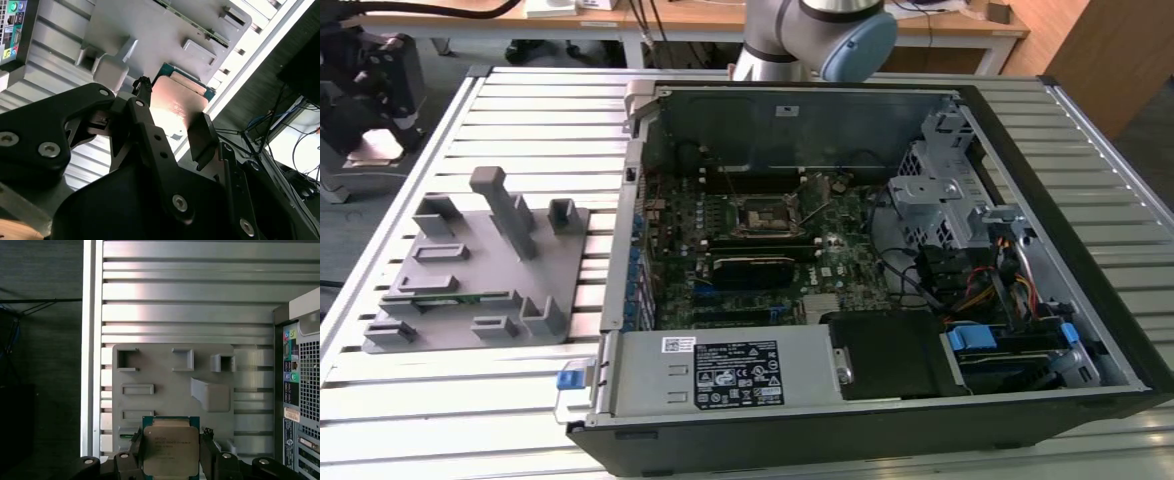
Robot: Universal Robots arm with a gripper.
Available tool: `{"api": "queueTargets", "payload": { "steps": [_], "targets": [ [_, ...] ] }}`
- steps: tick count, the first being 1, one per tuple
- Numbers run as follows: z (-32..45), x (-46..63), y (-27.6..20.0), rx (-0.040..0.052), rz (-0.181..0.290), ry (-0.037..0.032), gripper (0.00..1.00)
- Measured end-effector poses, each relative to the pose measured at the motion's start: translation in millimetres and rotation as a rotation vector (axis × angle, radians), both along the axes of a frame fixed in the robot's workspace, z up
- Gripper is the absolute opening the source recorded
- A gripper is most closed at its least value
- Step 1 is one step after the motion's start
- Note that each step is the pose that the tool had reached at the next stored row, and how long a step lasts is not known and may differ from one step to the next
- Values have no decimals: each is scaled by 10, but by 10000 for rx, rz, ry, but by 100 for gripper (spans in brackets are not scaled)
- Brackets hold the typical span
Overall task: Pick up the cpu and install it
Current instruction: 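Pick up the cpu and move it towards the insertion slot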
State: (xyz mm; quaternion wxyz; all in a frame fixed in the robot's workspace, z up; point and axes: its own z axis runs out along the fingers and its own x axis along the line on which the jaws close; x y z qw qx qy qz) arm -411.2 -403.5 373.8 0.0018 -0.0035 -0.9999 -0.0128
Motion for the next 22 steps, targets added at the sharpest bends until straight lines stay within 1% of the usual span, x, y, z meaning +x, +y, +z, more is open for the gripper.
{"api": "queueTargets", "payload": {
  "steps": [11,13,17,19,22],
  "targets": [
    [-6,370,0,0,0,6,54],
    [-7,455,0,-1,-1,8,54],
    [-9,586,0,0,0,8,54],
    [-10,675,0,0,1,9,54],
    [-13,768,0,0,-1,7,54]
  ]
}}
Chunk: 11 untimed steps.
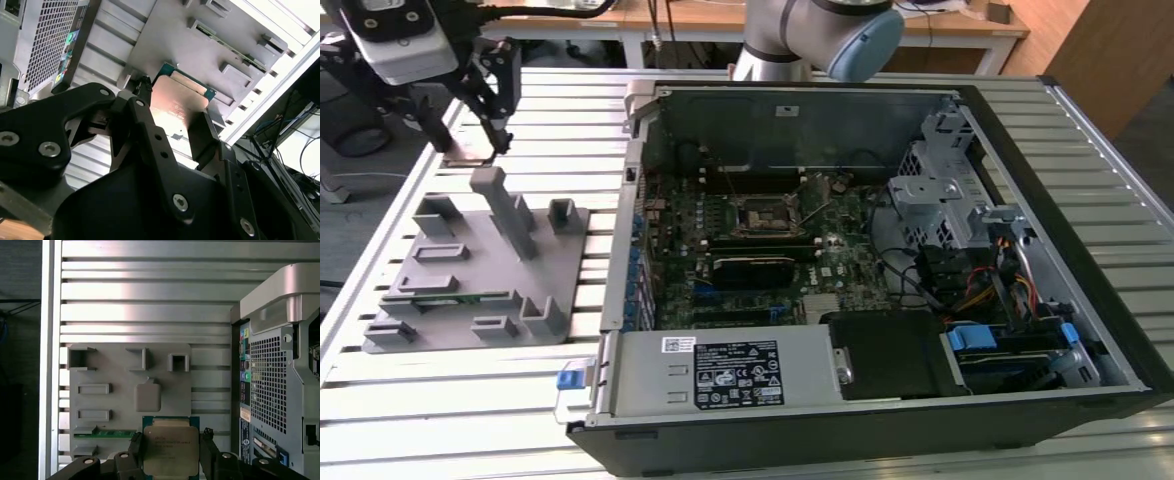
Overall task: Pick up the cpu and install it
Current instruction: 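Pick up the cpu and move it towards the insertion slot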
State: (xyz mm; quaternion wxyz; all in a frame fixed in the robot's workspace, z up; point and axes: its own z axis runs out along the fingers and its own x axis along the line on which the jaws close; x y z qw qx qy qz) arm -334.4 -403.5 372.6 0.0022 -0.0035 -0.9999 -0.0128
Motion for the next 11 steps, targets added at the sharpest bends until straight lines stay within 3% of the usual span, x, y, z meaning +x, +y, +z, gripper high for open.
{"api": "queueTargets", "payload": {
  "steps": [11],
  "targets": [
    [0,244,0,0,0,0,54]
  ]
}}
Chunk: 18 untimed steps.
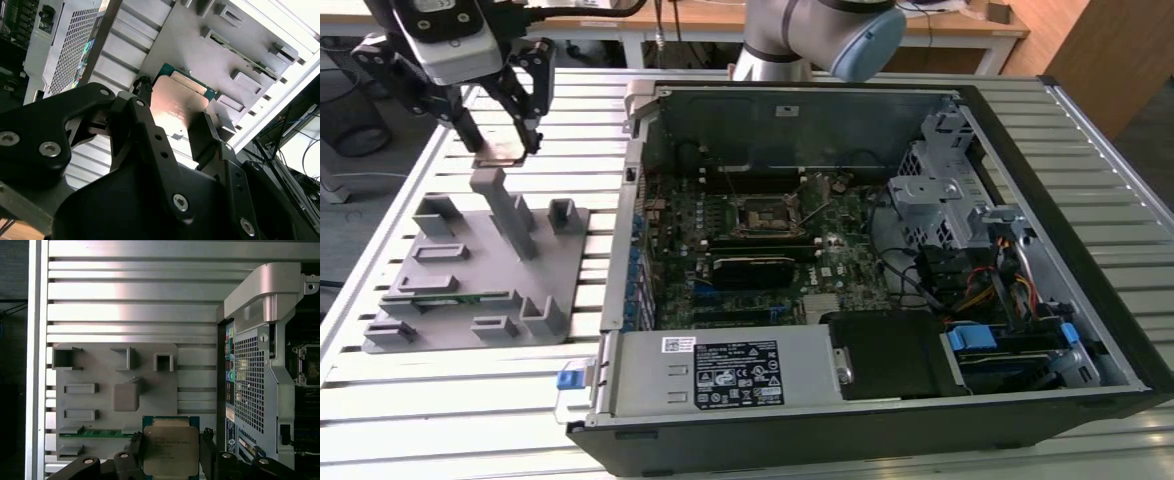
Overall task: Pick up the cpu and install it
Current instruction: 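Pick up the cpu and move it towards the insertion slot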
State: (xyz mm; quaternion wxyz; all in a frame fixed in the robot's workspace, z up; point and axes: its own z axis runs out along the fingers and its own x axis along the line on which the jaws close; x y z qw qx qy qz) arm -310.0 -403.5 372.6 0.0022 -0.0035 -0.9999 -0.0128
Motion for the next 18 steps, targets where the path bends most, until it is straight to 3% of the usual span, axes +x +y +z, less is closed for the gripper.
{"api": "queueTargets", "payload": {
  "steps": [18],
  "targets": [
    [0,365,0,0,1,0,54]
  ]
}}
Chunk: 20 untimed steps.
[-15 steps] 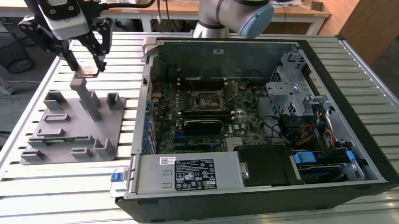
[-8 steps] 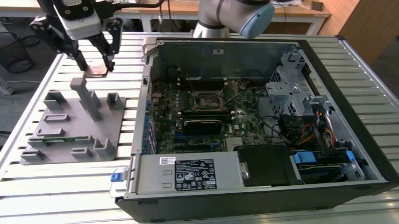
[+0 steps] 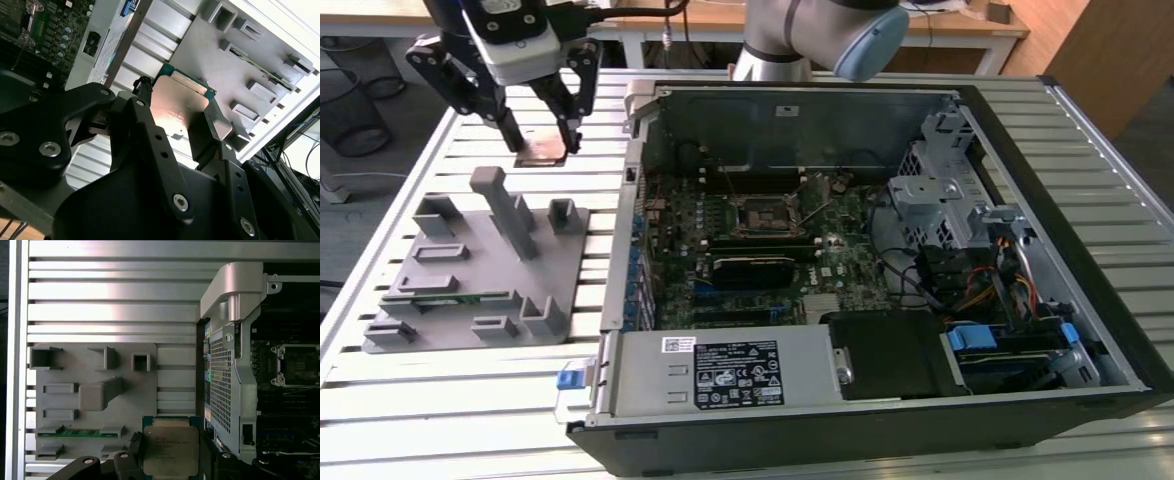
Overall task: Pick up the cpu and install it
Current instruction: 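Pick up the cpu and move it towards the insertion slot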
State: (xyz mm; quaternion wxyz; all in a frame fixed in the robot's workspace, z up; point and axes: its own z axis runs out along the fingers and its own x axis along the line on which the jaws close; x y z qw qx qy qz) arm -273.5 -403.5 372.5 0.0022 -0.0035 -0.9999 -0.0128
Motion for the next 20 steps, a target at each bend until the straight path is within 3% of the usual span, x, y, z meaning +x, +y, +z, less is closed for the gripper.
{"api": "queueTargets", "payload": {
  "steps": [20],
  "targets": [
    [0,369,0,-1,0,0,54]
  ]
}}
